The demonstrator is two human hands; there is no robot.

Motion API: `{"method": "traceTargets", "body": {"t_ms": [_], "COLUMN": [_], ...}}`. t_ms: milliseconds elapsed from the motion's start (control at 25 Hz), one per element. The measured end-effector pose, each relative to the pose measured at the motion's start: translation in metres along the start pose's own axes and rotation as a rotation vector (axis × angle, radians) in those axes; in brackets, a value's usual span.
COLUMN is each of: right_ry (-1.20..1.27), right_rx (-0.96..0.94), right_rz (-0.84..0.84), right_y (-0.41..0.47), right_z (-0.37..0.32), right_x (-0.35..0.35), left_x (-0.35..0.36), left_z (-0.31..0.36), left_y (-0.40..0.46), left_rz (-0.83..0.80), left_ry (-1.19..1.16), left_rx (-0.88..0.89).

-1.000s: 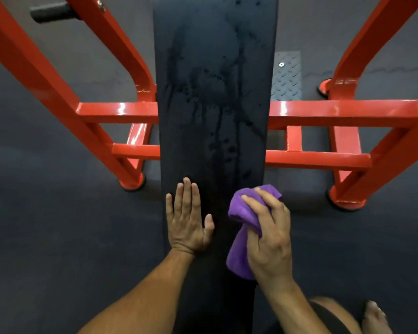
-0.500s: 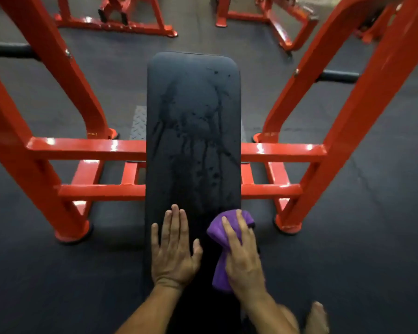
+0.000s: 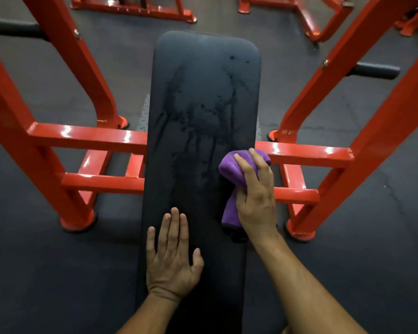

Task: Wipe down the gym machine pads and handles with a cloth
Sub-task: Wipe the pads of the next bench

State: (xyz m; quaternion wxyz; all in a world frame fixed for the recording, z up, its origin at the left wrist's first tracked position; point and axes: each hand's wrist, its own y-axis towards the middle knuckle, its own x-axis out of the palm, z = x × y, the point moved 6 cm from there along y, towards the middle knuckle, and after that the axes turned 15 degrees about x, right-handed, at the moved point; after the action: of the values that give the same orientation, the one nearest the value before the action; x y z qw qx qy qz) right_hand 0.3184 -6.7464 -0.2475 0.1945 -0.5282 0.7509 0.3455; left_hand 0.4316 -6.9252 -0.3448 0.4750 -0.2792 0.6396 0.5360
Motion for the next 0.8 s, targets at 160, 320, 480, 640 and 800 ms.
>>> {"method": "traceTargets", "body": {"t_ms": [160, 320, 480, 640, 800], "right_ry": [-0.075, -0.042, 0.329, 0.541, 0.623], "right_rx": [0.090, 0.232, 0.438, 0.649, 0.662], "right_rz": [-0.046, -0.095, 0.023, 0.016, -0.086], "right_y": [-0.073, -0.135, -0.076, 0.029, 0.097], "right_z": [0.025, 0.033, 0.034, 0.043, 0.045], "right_x": [-0.001, -0.001, 0.000, 0.003, 0.011], "left_x": [-0.015, -0.044, -0.037, -0.027, -0.026], "left_z": [0.000, -0.015, -0.030, -0.029, -0.031], "left_y": [0.002, 0.051, 0.106, 0.098, 0.101], "left_rz": [-0.053, 0.010, -0.001, 0.039, 0.059], "left_ry": [-0.049, -0.121, -0.075, -0.046, -0.044], "left_rx": [-0.011, 0.108, 0.163, 0.196, 0.202]}}
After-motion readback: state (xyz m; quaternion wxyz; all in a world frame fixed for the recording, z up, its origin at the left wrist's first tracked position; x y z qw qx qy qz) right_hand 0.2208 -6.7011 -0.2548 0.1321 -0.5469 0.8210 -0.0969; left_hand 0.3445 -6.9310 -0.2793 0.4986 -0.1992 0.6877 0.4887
